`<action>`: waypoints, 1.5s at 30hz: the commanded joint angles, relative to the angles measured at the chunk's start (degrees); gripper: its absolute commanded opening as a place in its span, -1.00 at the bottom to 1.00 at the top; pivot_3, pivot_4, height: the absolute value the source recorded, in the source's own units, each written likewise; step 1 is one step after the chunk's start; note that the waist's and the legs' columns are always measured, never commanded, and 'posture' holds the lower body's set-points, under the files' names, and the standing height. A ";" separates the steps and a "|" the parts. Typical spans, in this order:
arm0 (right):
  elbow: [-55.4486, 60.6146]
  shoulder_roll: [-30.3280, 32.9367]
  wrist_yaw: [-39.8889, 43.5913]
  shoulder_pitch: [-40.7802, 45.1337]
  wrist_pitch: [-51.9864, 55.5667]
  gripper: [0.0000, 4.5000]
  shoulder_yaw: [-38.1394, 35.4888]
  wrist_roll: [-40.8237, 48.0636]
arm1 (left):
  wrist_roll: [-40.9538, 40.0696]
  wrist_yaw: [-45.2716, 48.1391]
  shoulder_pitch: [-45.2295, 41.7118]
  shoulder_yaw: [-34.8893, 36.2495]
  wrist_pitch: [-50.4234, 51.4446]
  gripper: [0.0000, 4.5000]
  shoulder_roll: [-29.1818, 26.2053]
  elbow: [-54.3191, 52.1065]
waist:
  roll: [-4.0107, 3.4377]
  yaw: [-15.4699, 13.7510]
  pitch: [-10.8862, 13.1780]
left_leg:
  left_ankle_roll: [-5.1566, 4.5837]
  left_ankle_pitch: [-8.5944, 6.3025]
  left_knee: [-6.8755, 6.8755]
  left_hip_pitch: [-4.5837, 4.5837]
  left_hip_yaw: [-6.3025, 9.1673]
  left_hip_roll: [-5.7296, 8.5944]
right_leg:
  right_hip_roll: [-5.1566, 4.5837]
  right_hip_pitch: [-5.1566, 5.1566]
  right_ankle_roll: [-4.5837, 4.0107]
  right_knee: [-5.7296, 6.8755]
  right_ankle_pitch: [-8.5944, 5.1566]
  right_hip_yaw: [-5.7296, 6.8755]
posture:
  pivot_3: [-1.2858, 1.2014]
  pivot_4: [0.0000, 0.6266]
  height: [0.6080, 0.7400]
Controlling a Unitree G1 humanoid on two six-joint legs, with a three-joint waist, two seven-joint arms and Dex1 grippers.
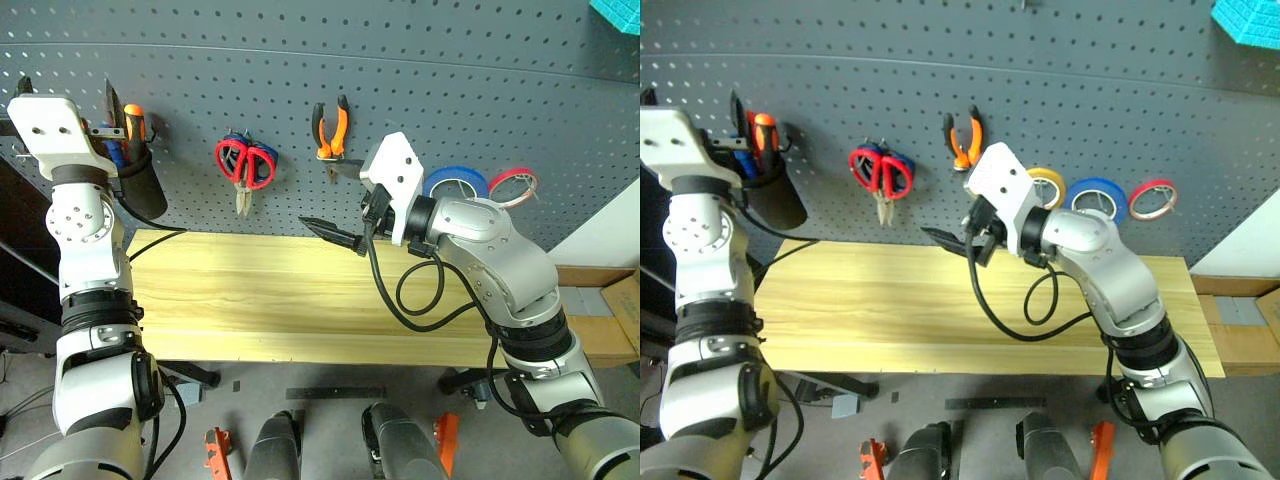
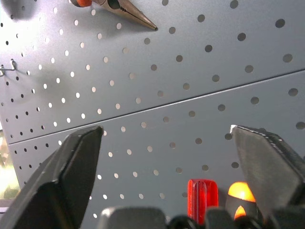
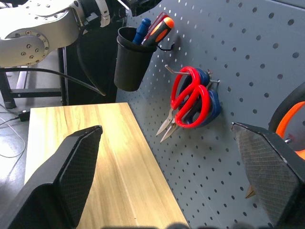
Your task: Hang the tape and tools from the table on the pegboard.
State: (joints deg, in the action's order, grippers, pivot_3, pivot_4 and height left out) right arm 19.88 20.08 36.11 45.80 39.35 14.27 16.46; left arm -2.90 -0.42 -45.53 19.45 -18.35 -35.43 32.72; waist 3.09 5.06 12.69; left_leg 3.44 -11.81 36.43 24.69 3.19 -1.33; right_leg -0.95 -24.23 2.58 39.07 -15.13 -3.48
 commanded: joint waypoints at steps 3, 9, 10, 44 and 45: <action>2.00 1.02 0.72 1.15 -1.08 1.00 -3.29 1.18 | -1.48 3.34 -0.86 -2.78 4.93 0.98 1.18 -13.86 | 0.05 -0.08 -0.37 | 0.00 0.00 0.08 0.03 0.03 0.00 | -0.01 0.04 0.00 0.00 0.00 0.02 | -0.05 -0.65 1.00; 3.09 1.66 1.11 -0.38 0.36 1.00 -6.85 4.22 | -4.36 10.43 1.04 -7.84 15.80 0.98 3.18 -26.65 | -0.13 0.07 -1.49 | 0.00 0.00 0.28 0.04 0.05 0.19 | 0.00 0.10 -0.01 0.05 0.03 0.01 | -0.04 -0.73 1.00; 3.27 1.89 1.05 -0.88 0.58 1.00 -7.34 4.64 | -4.91 11.06 1.59 -8.43 18.21 0.98 3.82 -28.53 | -0.19 0.11 -1.89 | -0.01 0.00 0.29 0.04 0.05 0.20 | 0.00 0.11 -0.01 0.06 0.03 0.00 | -0.04 -0.75 1.00; -28.50 -6.85 -25.10 -40.09 -39.16 1.00 -12.50 -14.83 | -3.99 6.46 39.92 -7.78 24.84 0.98 19.15 -24.14 | -1.06 0.54 -8.95 | -0.09 -0.02 0.38 -2.41 -0.23 0.33 | 0.16 2.53 0.09 -0.17 -0.40 -0.56 | -0.03 -1.00 1.00; -29.48 -7.15 -25.07 -40.09 -39.85 1.00 -12.50 -14.92 | -4.14 6.07 39.67 -7.35 23.84 0.98 19.44 -23.29 | -1.10 0.54 -9.04 | -0.09 -0.02 0.37 -2.43 -0.23 0.33 | 0.16 2.55 0.09 -0.18 -0.40 -0.57 | -0.02 -1.00 1.00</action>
State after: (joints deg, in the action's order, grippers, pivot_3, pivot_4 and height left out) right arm -9.53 13.12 11.22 5.22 2.25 2.98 1.37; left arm -7.41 6.78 -4.26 10.90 8.45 -16.46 9.64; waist 1.99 5.60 3.65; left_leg 3.36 -11.84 36.80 22.26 2.96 -1.00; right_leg -0.79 -21.67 2.67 38.89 -15.54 -4.05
